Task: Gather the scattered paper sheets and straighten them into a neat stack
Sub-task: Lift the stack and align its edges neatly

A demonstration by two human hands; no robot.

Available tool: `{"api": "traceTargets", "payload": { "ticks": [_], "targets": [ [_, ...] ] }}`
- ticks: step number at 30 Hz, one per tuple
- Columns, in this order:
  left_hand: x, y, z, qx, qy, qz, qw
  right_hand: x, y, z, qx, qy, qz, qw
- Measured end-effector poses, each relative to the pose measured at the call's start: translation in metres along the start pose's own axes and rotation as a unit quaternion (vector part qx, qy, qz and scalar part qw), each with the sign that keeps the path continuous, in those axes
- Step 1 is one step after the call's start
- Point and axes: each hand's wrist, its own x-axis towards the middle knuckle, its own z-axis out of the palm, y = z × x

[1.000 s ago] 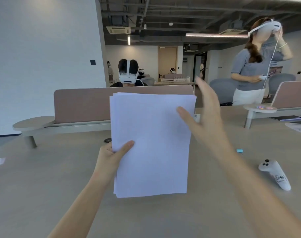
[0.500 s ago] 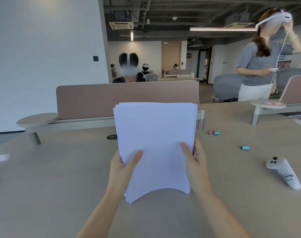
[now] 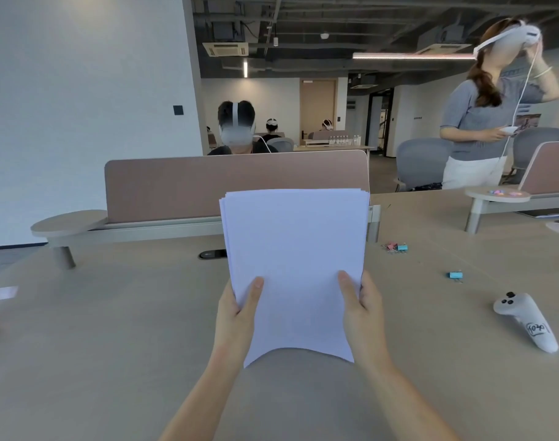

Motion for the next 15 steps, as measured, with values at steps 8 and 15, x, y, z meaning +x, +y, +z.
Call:
{"api": "traceTargets", "payload": {
  "ticks": [8, 15],
  "targets": [
    [-0.008, -0.01, 0.003, -0.012, 0.011, -0.029, 0.999, -0.001, 0.015, -0.006, -0.035, 0.002, -0.001, 0.999],
    [0.013, 0.034, -0.045, 0.036, 0.059, 0.082, 0.994, 0.048, -0.03, -0.031, -0.206, -0.095, -0.093, 0.969]
  ]
}}
